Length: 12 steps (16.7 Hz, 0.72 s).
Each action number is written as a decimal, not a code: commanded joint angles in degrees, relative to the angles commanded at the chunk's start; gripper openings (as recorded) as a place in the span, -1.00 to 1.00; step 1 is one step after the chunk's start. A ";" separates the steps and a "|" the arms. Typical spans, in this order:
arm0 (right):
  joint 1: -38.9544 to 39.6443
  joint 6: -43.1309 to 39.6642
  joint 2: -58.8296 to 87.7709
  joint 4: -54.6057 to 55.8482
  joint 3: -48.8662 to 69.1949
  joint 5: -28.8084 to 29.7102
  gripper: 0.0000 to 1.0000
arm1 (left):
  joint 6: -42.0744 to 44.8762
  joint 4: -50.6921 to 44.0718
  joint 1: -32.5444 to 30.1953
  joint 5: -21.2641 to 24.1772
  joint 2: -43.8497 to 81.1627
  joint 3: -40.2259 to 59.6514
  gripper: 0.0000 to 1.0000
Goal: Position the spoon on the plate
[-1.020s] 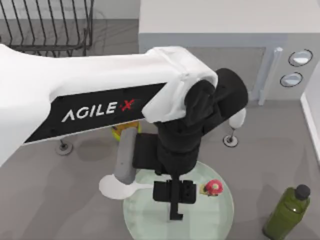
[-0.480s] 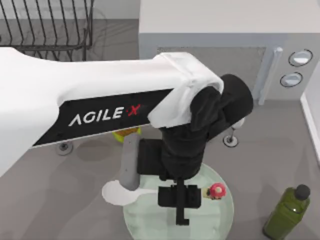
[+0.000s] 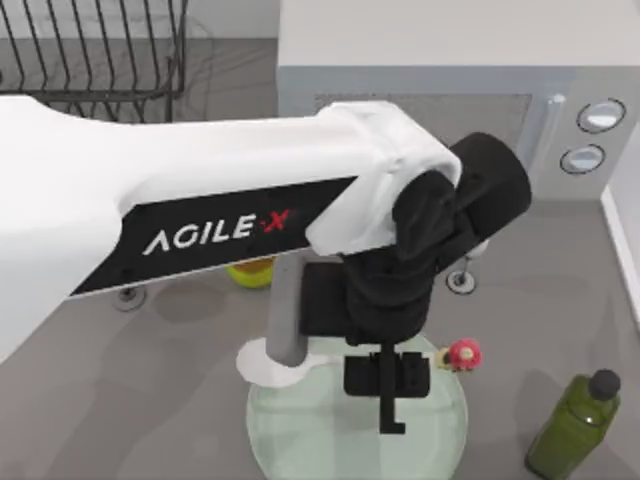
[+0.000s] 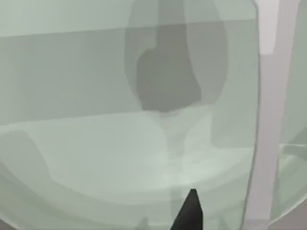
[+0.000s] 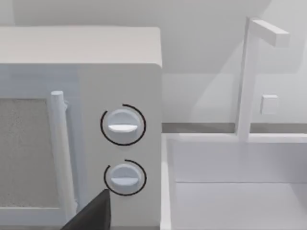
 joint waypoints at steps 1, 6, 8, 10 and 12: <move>0.00 0.00 0.00 0.00 0.00 0.00 1.00 | 0.02 1.10 -0.12 -0.42 -0.01 0.31 -1.00; 0.00 0.00 0.00 0.00 0.00 0.00 1.00 | 0.49 6.04 0.16 -1.63 -0.81 0.82 -1.00; 0.00 0.00 0.00 0.00 0.00 0.00 1.00 | 0.57 7.32 0.47 -1.66 -1.22 0.62 -1.00; 0.00 0.00 0.00 0.00 0.00 0.00 1.00 | 0.54 8.03 0.76 -1.49 -1.43 0.16 -1.00; 0.00 0.00 0.00 0.00 0.00 0.00 1.00 | 0.51 8.12 1.00 -1.07 -1.51 -0.65 -1.00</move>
